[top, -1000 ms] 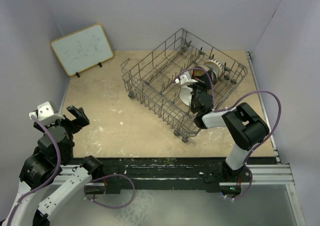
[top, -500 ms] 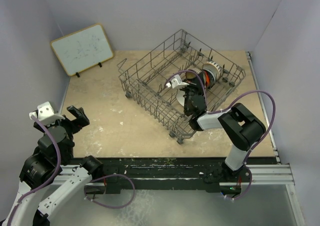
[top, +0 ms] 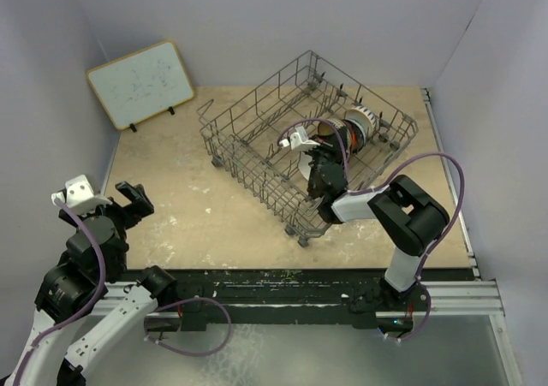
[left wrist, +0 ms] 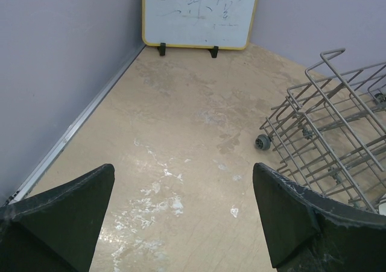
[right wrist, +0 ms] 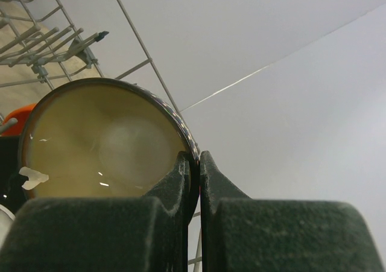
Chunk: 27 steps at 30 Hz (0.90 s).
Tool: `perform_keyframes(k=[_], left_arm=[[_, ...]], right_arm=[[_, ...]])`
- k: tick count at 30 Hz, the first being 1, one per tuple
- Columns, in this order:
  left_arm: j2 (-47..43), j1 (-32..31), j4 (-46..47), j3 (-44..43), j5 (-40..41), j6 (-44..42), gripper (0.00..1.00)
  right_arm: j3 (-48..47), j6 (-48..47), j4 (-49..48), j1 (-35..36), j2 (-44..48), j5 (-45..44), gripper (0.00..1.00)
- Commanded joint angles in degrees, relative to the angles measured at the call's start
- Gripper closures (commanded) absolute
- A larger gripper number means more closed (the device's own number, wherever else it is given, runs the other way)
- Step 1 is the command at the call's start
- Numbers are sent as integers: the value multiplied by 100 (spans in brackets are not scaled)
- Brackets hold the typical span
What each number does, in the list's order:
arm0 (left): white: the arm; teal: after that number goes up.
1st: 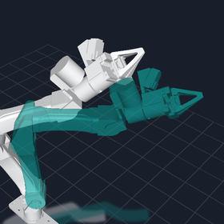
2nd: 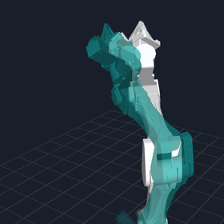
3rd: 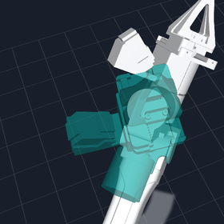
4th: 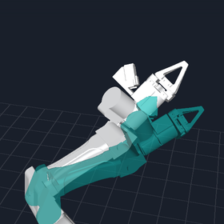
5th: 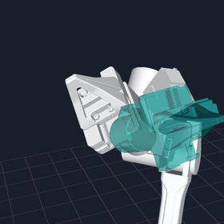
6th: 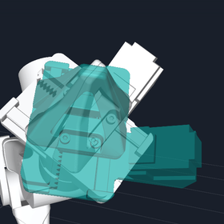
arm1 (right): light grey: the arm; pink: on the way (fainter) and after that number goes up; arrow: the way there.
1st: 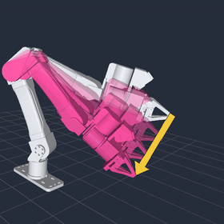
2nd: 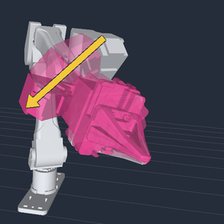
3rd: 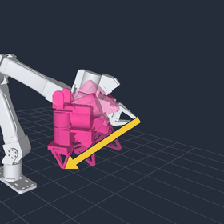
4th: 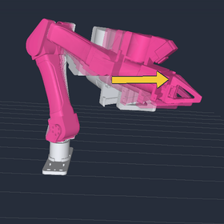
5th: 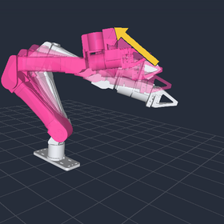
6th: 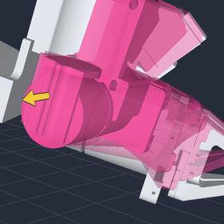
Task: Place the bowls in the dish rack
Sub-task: Place the bowl in the dish rack.
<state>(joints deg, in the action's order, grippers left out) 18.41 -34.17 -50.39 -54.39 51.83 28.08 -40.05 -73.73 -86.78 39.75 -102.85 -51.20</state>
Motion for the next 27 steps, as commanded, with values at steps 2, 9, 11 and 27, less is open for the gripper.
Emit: perform_keyframes(k=[2,9,11,27], left_arm=[[-26,-17,294,103,46,17,1],[-37,-19,312,155,46,31,1],[-45,-17,313,157,46,23,1],[-63,-19,340,196,81,31,1]], right_arm=[[202,-234,-1884,508,-870,-178,100],[104,135,-1191,510,-664,-287,99],[94,222,-1033,515,-581,-306,94],[-5,200,-1063,530,-380,-362,55]])
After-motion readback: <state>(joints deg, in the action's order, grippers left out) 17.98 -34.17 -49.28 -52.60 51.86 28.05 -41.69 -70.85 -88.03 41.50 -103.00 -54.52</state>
